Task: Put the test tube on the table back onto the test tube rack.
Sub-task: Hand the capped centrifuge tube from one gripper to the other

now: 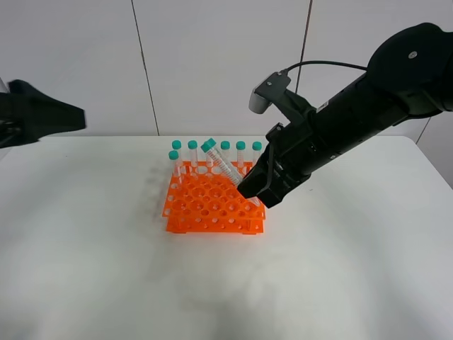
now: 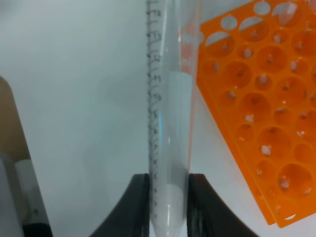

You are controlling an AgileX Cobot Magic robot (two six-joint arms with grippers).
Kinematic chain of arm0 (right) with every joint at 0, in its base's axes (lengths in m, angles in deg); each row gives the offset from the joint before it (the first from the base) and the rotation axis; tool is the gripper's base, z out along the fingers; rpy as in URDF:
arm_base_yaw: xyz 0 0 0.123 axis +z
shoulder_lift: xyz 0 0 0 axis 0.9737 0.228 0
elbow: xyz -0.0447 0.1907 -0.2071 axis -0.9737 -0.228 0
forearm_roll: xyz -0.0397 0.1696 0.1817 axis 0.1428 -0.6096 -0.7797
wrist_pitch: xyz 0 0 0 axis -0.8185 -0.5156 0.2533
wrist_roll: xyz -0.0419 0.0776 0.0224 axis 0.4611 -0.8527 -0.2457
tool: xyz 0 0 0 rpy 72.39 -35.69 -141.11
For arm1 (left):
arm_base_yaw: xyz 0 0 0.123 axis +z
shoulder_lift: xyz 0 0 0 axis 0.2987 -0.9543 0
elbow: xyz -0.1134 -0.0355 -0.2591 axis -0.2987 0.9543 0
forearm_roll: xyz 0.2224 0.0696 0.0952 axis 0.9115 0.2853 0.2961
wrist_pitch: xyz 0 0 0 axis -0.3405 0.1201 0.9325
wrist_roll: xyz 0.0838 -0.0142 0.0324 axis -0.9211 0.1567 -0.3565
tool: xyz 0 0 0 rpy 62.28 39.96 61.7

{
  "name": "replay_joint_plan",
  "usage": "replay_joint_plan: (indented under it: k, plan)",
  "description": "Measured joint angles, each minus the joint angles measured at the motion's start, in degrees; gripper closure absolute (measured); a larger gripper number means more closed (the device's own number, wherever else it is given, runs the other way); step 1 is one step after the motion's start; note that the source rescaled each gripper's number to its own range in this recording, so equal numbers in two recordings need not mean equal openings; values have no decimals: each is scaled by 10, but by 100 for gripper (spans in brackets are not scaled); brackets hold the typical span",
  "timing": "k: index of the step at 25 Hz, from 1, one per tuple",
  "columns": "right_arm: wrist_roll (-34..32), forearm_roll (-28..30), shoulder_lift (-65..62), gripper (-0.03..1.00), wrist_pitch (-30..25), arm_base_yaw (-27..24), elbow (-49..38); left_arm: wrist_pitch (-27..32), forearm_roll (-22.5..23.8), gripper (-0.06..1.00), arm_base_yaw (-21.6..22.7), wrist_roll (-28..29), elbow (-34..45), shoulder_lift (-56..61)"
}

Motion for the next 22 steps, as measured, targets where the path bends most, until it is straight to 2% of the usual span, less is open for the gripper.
replay_joint_plan:
  k: [5,8,11,14,19,22]
  plan:
    - [0,-1,0,97,2,0,0,-5,-267,-6,-32,-215,0,-138]
    - [0,-1,0,97,2,0,0,-7,-394,-6,-70,-305,0,-195]
    - [-7,-1,0,97,2,0,0,-8,-478,-6,-107,-359,0,-237]
    - [-12,-1,0,97,5,0,0,-8,-503,-6,-136,-392,-2,-268]
    - [-13,-1,0,97,13,0,0,-3,-509,-6,-178,-401,-33,-318]
    - [-19,-1,0,97,13,0,0,0,-509,-6,-188,-402,-51,-331]
